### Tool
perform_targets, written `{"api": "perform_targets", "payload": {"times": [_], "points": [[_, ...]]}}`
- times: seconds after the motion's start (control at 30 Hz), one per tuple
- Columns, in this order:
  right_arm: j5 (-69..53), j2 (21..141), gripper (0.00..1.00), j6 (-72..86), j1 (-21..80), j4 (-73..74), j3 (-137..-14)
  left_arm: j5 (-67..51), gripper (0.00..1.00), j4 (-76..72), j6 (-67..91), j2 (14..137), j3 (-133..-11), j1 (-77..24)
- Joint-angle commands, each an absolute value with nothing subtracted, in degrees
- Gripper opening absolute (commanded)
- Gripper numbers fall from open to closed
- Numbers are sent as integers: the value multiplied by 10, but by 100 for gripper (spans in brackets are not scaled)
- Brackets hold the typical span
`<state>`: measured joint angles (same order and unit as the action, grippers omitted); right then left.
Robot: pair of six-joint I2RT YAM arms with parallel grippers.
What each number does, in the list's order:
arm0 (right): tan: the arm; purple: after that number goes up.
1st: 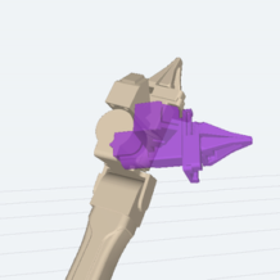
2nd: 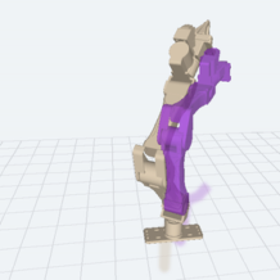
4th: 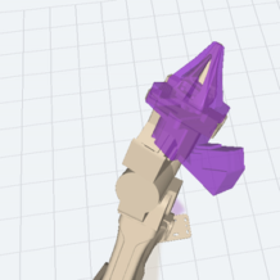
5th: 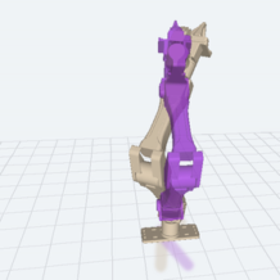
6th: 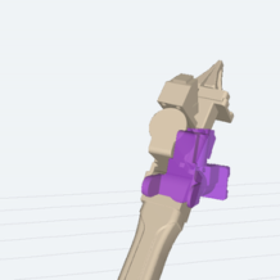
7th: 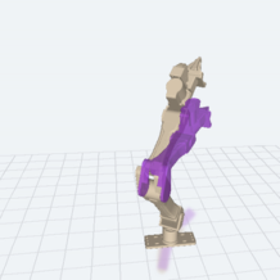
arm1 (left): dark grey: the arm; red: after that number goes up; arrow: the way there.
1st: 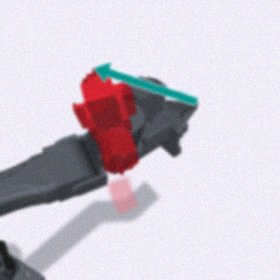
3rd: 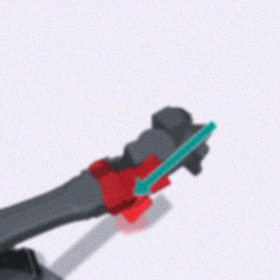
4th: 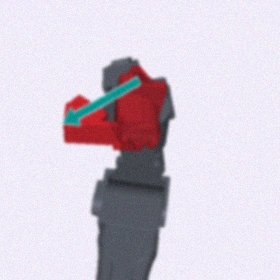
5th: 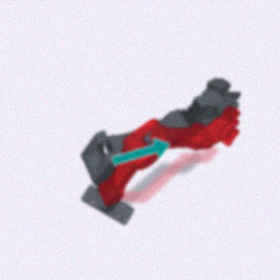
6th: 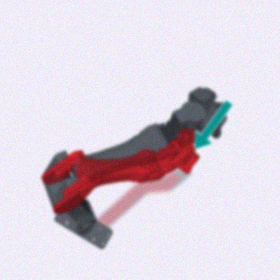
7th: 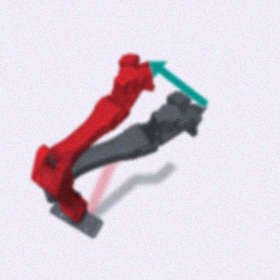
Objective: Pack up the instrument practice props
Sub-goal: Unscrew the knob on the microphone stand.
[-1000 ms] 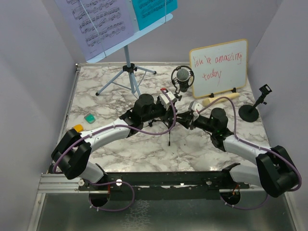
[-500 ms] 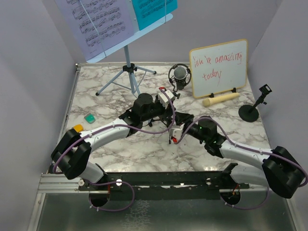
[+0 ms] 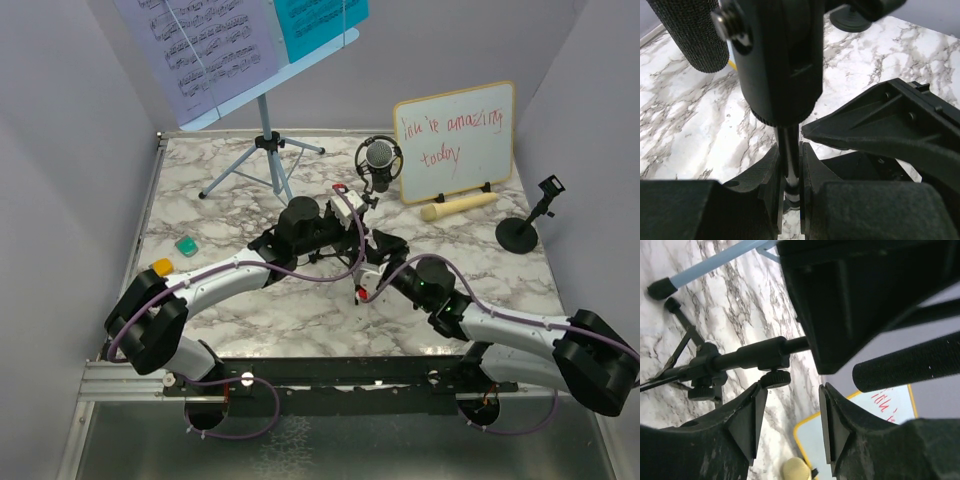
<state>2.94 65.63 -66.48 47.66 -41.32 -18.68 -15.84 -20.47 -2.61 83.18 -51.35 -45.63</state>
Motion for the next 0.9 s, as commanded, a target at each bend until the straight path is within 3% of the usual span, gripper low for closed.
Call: {"api": "perform_targets", "payload": {"times": [0.0, 0.3, 0.5, 0.67, 0.87], "points": [[16, 593, 54, -490, 475, -415, -167, -183, 0, -222, -25, 810, -510, -463], [31, 497, 61, -136, 426, -384, -129, -183, 0, -222, -28, 811, -510, -463], [38, 458, 75, 123, 380, -431, -84, -184, 0, -222, -27, 814, -510, -463], [4, 490, 76, 313, 338, -529, -51, -184, 0, -222, -28, 814, -510, -463], [-17, 589, 69, 435, 319, -629, -55, -184, 0, -222, -26, 814, -510, -463]]}}
